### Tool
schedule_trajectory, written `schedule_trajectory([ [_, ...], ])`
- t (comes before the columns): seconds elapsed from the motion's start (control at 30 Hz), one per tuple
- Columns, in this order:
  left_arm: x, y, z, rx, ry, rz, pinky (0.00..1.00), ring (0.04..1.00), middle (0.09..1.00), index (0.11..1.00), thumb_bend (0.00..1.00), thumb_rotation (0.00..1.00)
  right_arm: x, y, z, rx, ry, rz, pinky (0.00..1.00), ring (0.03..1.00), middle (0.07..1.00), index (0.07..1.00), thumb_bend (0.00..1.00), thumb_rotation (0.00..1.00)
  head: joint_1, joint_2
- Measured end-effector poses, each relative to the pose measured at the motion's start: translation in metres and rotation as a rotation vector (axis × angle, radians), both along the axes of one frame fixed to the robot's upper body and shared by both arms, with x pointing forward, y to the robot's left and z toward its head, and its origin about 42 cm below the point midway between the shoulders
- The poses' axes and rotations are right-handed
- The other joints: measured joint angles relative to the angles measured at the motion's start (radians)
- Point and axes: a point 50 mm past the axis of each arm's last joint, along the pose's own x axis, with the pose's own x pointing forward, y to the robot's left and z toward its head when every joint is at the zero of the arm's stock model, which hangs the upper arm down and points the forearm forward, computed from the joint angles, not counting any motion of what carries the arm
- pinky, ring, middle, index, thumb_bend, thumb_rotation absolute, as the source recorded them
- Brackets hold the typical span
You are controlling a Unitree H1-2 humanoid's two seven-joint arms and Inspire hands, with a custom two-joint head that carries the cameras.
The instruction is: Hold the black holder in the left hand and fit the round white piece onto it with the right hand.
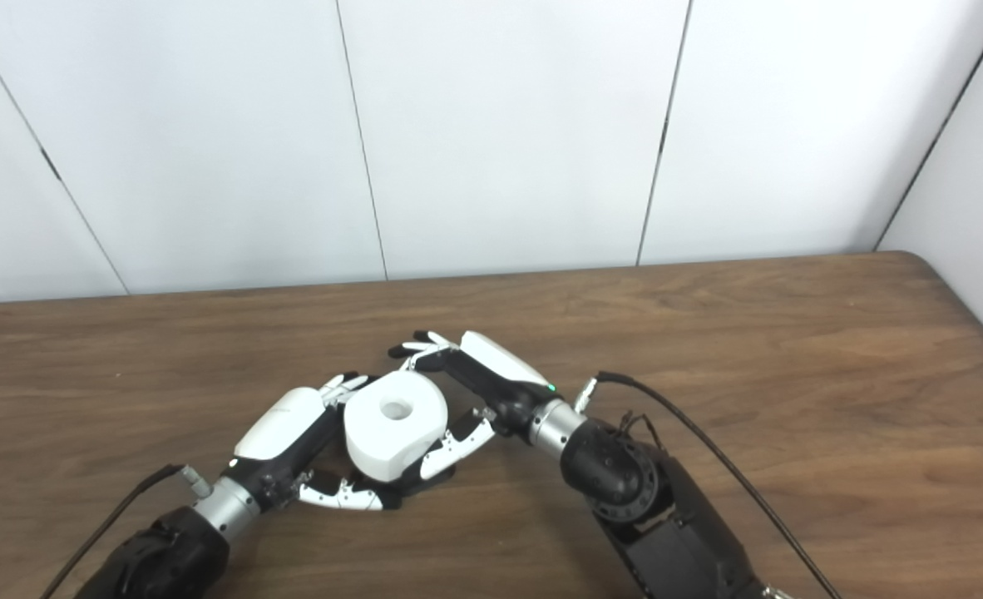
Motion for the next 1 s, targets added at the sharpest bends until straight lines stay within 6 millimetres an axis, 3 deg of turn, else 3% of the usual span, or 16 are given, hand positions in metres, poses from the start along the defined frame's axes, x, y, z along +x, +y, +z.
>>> schedule_trajectory([
  [0.73, -0.005, -0.012, 0.004, -0.001, 0.018, 0.010, 1.00, 0.941, 0.812, 0.481, 0.52, 0.05, -0.005, -0.025, 0.024, -0.109, -0.037, 0.042, 1.00, 1.000, 0.885, 0.485, 0.51, 0.15, 0.003, 0.041],
  [1.0, -0.006, -0.013, 0.005, 0.002, 0.024, 0.010, 1.00, 0.936, 0.809, 0.481, 0.52, 0.05, -0.009, -0.026, 0.019, -0.115, -0.016, 0.045, 1.00, 1.000, 0.885, 0.486, 0.51, 0.15, 0.012, 0.048],
])
